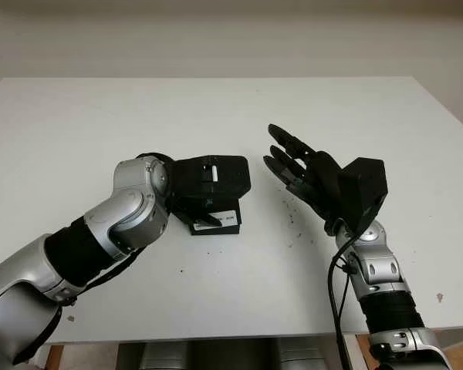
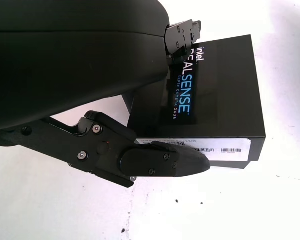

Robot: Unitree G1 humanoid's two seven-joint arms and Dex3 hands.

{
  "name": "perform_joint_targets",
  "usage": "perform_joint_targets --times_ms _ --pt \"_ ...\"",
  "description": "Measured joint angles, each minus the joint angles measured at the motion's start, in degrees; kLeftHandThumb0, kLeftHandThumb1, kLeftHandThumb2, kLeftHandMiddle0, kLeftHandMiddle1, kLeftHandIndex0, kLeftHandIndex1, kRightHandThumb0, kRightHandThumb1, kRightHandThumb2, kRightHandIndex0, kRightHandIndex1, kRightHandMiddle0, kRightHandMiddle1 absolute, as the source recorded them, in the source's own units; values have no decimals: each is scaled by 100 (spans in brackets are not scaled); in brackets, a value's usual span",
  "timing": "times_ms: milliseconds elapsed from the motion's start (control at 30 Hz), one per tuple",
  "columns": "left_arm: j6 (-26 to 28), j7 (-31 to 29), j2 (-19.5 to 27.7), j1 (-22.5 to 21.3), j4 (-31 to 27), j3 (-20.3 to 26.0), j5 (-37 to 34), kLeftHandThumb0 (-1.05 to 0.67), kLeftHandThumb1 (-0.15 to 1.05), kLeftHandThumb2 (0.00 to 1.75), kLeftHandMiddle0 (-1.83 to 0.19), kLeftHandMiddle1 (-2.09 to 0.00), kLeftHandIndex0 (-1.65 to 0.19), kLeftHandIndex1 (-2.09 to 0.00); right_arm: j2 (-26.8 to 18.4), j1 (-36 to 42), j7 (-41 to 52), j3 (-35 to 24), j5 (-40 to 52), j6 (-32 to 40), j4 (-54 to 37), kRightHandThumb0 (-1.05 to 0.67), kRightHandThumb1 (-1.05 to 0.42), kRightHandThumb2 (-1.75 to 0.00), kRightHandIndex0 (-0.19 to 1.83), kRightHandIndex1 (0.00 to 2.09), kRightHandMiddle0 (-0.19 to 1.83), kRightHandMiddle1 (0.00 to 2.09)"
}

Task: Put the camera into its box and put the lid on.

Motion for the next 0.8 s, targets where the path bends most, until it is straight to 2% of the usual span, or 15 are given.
perform_joint_targets --times_ms 167,400,633,800 --pt "-654 163 115 270 -180 170 117 -64 105 52 19 0 19 0 8 7 -13 3 -2 0 -1 -64 -105 -18 16 6 22 7" --pt "-2674 434 642 811 -480 221 813 -76 105 61 19 0 19 0 9 21 -58 18 -19 38 -4 -64 -105 -18 17 6 22 6" --pt "-3718 282 778 1081 -483 686 979 -85 105 68 19 0 19 0 14 27 -101 38 -24 44 -7 -64 -105 -17 18 6 24 7" --pt "-4007 138 763 1265 -484 1034 951 -86 105 70 19 0 19 0 14 29 -106 38 -19 45 -7 -63 -105 -17 18 6 23 7"
